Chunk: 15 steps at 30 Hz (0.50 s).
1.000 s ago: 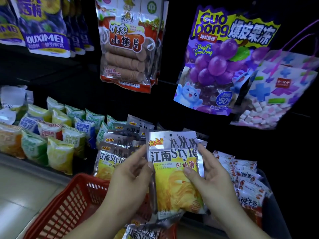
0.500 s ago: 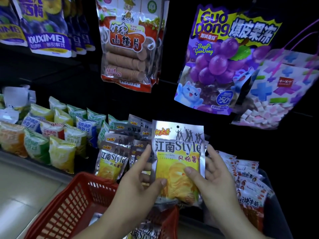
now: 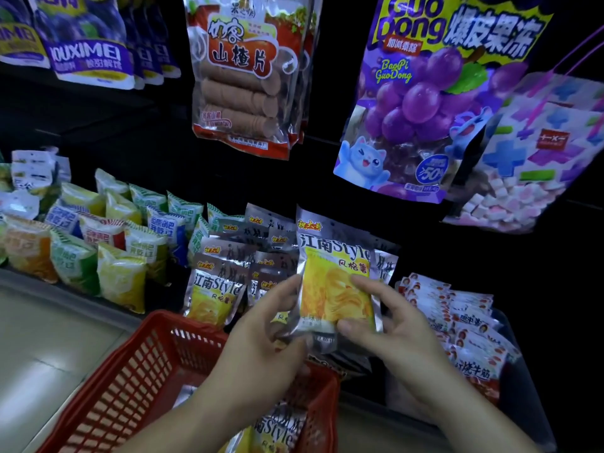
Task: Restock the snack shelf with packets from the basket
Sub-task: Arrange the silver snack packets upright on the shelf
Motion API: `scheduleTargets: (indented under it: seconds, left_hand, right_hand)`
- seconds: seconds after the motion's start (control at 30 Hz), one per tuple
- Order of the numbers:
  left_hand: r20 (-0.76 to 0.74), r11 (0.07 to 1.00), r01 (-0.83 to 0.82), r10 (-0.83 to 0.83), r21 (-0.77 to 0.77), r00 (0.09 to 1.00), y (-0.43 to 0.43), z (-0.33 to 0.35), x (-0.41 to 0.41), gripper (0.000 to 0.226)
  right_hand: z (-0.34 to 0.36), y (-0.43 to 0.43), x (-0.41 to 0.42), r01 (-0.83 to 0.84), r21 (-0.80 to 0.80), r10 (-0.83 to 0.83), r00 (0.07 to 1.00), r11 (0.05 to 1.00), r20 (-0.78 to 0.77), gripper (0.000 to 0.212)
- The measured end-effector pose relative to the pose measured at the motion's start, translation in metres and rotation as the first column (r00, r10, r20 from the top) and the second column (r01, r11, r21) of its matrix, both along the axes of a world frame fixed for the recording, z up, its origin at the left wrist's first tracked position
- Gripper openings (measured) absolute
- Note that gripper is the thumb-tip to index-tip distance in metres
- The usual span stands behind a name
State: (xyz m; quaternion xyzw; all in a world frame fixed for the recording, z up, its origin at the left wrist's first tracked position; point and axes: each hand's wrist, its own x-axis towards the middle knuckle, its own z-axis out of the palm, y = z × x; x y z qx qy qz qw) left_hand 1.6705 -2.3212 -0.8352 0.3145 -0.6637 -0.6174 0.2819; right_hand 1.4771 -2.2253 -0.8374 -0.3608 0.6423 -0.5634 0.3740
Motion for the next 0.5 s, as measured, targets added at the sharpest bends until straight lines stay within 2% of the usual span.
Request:
scheduleTargets:
  seconds: [0.07,0.13,0.23,0.3,0.33,0.37,0.43,0.5]
  left_hand:
    - [-0.019,1.000,-0.009,0.009,-0.009,1.000,-0.001,0.003,0.002,0.069]
    - [-0.063,1.000,-0.027,0.027,-0.003,0.998,-0.003,0.005,0.004,0.063]
    - [-0.093,0.997,-0.081,0.080,-0.013,0.992,-0.003,0.001,0.002,0.056]
    - [-0.080,0.988,-0.110,0.101,-0.106,0.992,-0.003,-0.002,0.000,0.052]
    - [-0.054,0.969,-0.107,0.097,-0.224,0.994,-0.002,-0.003,0.000,0.050]
    - [-0.028,0.928,-0.097,0.093,-0.360,0.995,-0.001,-0.003,-0.001,0.047]
    - [-0.014,0.818,-0.060,0.064,-0.573,0.998,0.004,-0.007,-0.005,0.043]
    - [0.019,0.737,0.054,-0.056,-0.674,0.998,0.013,-0.010,-0.008,0.042]
  right_hand:
    - [-0.001,0.002,-0.002,-0.096,0.011,0.096,0.995,0.995,0.001,0.064]
    - [-0.001,0.002,-0.003,-0.098,0.011,0.098,0.995,0.995,-0.019,0.063]
    - [-0.002,0.001,-0.001,-0.050,0.055,0.061,0.974,0.997,-0.220,0.067]
    - [0.001,0.001,0.002,0.006,0.065,0.017,0.943,0.998,-0.334,0.073]
    - [0.003,0.000,0.004,0.016,0.039,-0.001,0.939,0.999,-0.344,0.072]
    - [0.005,0.000,0.006,0.006,-0.007,-0.008,0.952,1.000,-0.305,0.068]
    - [0.010,-0.002,0.014,-0.045,-0.088,0.038,0.996,0.995,-0.078,0.061]
    - [0.014,-0.004,0.021,-0.077,-0.117,0.093,0.986,0.990,0.137,0.057]
